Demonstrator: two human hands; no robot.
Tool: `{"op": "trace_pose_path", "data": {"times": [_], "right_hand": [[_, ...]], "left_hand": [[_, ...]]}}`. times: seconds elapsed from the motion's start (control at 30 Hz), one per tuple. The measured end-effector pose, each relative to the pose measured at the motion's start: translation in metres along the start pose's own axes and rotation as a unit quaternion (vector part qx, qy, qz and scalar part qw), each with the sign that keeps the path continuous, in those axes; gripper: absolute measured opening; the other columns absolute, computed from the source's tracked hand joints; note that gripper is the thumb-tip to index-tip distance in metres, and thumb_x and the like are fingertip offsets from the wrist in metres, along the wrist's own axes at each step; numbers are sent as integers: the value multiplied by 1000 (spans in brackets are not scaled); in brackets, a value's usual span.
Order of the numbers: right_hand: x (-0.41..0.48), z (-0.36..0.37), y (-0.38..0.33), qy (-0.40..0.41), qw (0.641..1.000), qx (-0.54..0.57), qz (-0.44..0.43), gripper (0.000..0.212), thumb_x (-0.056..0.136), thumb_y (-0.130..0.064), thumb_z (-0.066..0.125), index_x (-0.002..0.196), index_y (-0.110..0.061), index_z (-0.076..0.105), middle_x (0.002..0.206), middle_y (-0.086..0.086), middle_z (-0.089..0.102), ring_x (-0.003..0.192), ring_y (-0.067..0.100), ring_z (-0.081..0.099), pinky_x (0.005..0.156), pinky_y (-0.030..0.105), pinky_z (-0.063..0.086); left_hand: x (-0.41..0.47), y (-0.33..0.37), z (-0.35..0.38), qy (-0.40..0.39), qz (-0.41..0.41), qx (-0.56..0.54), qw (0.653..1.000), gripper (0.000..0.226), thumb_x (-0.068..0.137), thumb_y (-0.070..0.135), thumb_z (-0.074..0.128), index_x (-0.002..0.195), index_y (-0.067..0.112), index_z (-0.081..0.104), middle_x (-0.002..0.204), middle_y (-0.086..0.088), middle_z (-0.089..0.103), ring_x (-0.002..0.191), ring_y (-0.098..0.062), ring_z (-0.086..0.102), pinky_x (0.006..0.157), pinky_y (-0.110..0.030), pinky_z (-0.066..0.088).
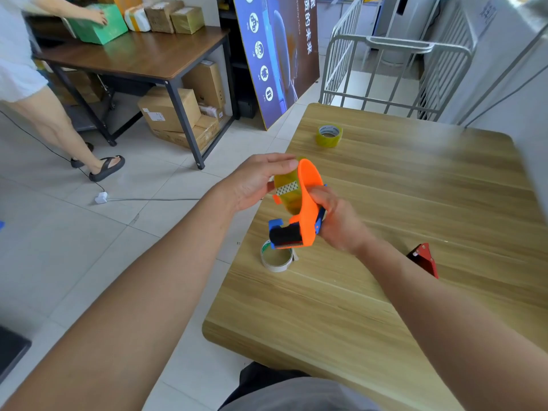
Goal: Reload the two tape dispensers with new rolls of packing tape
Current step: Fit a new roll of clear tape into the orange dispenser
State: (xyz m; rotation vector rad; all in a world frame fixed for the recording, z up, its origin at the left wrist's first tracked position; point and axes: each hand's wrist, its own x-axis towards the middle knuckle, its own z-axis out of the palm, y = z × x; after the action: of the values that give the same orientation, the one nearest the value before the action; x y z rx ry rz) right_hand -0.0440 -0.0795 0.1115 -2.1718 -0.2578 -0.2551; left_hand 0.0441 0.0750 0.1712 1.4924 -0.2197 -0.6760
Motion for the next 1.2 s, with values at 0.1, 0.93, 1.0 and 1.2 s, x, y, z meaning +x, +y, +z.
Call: {"op": "trace_pose_path", "data": {"times": [0.1,0.93,1.0,1.2], "right_hand": [[3,3,4,38,992,-107,-62,17,67,4,78,76,0,64,87,14,65,88,26,57,79,27,45],[19,-1,-4,-84,955,155,238,23,91,-20,60,105,-3,67,115,19,67,109,33,61,100,42,46],[18,-2,-4,-67,949,201,234,18,92,-14,57,107,-8,66,117,15,67,105,25,64,92,28,50],[14,-2,-2,-48,935,270,223,27,92,-1,52,119,-2,58,121,18,62,102,20,60,81,13,51]], "left_hand": [[2,7,3,19,-11,-24,999,33,89,7,55,122,0,56,104,-17,62,91,-25,60,83,-36,51],[1,-12,27,66,-87,27,994,11,85,22,55,92,15,60,80,-4,64,75,-18,59,80,-35,49],[1,-14,27,46,-67,-6,997,6,86,13,52,87,12,59,69,-1,64,67,-14,60,75,-33,52],[-2,-20,21,-29,-34,-14,999,18,88,2,49,82,13,63,71,0,68,69,-11,65,79,-36,55]]}}
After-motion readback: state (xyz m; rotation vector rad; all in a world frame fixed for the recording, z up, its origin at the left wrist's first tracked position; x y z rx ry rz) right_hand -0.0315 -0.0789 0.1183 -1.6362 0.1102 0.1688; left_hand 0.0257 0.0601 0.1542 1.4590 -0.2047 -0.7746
